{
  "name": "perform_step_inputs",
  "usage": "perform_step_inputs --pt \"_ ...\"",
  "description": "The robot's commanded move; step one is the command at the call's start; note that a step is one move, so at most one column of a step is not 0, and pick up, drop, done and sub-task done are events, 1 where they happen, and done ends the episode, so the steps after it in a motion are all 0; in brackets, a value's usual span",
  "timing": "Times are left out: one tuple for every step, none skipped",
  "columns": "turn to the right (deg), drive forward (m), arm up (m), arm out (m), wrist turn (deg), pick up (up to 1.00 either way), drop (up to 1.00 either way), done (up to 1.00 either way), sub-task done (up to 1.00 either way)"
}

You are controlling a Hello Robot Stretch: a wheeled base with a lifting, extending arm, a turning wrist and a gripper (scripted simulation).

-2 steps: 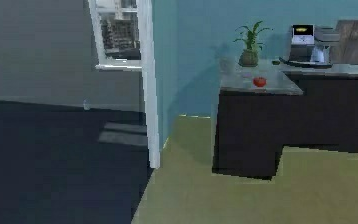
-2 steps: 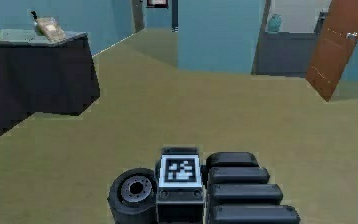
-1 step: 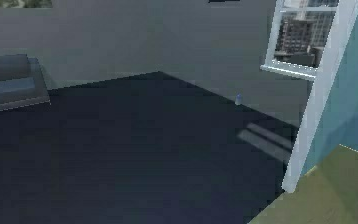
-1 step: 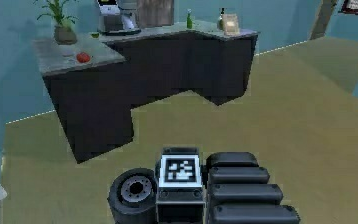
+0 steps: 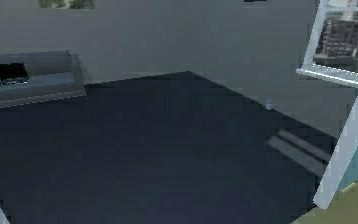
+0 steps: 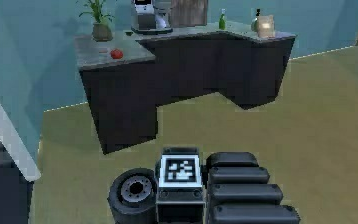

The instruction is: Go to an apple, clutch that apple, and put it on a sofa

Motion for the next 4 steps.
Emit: perform_step_inputs --pt "0.0 0.85 0.0 0.0 0.0 0.0 0.0 0.0 0.0" --pt "-45.0 0.0 0.0 0.0 0.0 0.0 0.0 0.0 0.0" --pt "-3.0 0.0 0.0 0.0 0.0 0.0 0.0 0.0 0.0" --pt "0.0 1.0 0.0 0.0 0.0 0.0 0.0 0.0 0.0"
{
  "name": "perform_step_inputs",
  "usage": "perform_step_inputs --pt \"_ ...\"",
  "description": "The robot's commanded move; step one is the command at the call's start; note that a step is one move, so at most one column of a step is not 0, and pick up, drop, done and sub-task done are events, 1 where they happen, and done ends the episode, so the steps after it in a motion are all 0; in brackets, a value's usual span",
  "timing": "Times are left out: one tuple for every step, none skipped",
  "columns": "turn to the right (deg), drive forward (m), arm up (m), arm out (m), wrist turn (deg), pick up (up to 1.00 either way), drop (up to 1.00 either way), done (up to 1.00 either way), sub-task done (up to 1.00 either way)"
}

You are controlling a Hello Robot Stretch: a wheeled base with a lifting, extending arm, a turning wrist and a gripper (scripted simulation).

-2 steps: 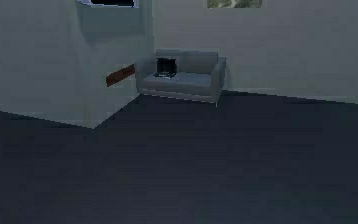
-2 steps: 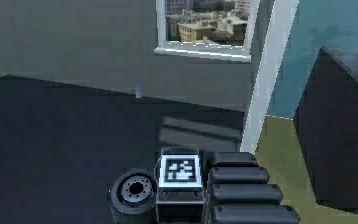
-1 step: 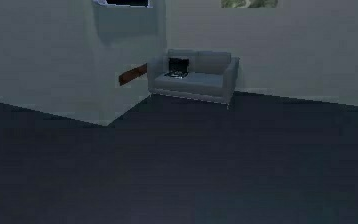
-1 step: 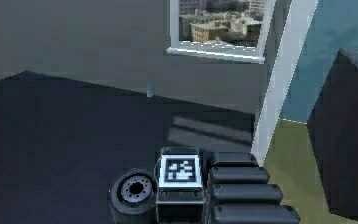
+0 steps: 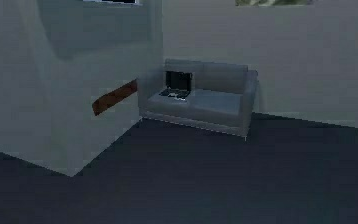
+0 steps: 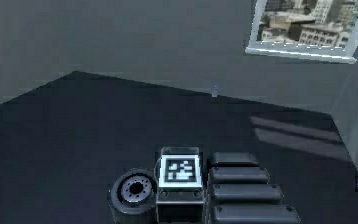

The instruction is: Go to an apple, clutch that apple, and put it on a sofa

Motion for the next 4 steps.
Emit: perform_step_inputs --pt "0.0 1.0 0.0 0.0 0.0 0.0 0.0 0.0 0.0" --pt "-3.0 0.0 0.0 0.0 0.0 0.0 0.0 0.0 0.0" --pt "0.0 0.9 0.0 0.0 0.0 0.0 0.0 0.0 0.0" --pt "45.0 0.0 0.0 0.0 0.0 0.0 0.0 0.0 0.0"
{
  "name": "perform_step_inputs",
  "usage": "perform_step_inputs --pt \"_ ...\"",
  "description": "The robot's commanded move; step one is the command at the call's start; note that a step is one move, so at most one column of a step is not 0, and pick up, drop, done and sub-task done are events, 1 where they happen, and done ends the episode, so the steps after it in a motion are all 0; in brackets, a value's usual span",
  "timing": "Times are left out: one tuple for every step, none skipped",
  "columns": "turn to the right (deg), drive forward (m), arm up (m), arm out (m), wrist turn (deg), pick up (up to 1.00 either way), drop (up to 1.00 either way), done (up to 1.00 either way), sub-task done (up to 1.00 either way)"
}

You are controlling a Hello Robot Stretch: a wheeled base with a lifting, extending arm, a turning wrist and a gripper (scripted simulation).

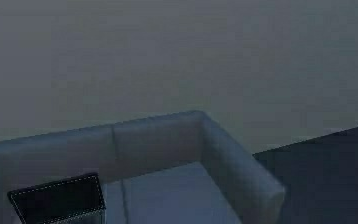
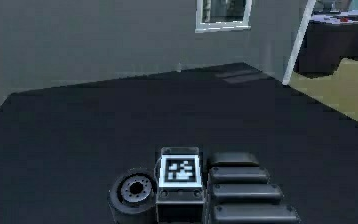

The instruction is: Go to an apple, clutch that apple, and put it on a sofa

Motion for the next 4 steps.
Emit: perform_step_inputs --pt "45.0 0.0 0.0 0.0 0.0 0.0 0.0 0.0 0.0" --pt "45.0 0.0 0.0 0.0 0.0 0.0 0.0 0.0 0.0" --pt "9.0 0.0 0.0 0.0 0.0 0.0 0.0 0.0 0.0" --pt "-45.0 0.0 0.0 0.0 0.0 0.0 0.0 0.0 0.0"
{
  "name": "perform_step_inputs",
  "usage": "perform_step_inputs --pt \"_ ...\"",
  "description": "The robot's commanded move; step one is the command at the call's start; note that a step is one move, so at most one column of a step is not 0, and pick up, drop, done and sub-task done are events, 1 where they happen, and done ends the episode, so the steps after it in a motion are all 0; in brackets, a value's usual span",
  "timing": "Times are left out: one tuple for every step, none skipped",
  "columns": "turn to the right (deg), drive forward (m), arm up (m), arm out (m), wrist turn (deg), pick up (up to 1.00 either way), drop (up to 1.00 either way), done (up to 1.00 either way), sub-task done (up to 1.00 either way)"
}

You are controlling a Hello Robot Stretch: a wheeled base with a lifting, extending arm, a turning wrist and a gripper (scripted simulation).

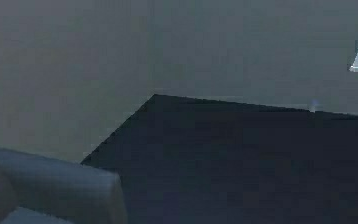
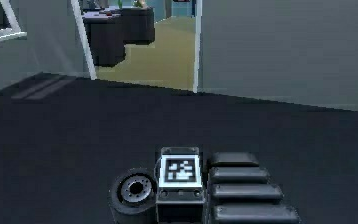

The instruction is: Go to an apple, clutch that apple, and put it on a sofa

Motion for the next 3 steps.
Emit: perform_step_inputs --pt "-45.0 0.0 0.0 0.0 0.0 0.0 0.0 0.0 0.0" --pt "-45.0 0.0 0.0 0.0 0.0 0.0 0.0 0.0 0.0" --pt "-15.0 0.0 0.0 0.0 0.0 0.0 0.0 0.0 0.0"
